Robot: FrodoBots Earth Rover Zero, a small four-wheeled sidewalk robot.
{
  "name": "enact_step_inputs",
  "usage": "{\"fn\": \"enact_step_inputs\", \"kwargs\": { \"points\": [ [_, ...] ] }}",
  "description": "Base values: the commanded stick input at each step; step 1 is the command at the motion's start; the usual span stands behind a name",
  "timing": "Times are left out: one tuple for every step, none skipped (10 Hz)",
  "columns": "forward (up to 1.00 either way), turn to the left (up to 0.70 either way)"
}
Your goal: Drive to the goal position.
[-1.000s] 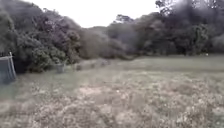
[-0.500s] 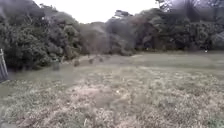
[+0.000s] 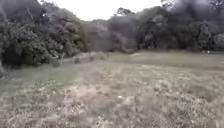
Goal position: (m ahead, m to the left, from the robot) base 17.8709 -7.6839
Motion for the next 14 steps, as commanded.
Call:
{"fn": "enact_step_inputs", "kwargs": {
  "points": [
    [0.50,0.00],
    [0.50,0.00],
    [0.50,0.00],
    [0.50,0.00],
    [0.50,0.00],
    [0.50,0.00],
    [0.50,0.00],
    [0.50,0.00],
    [0.50,0.00],
    [0.50,0.00],
    [0.50,0.00],
    [0.50,0.00],
    [0.50,0.00],
    [0.50,0.00]
  ]
}}
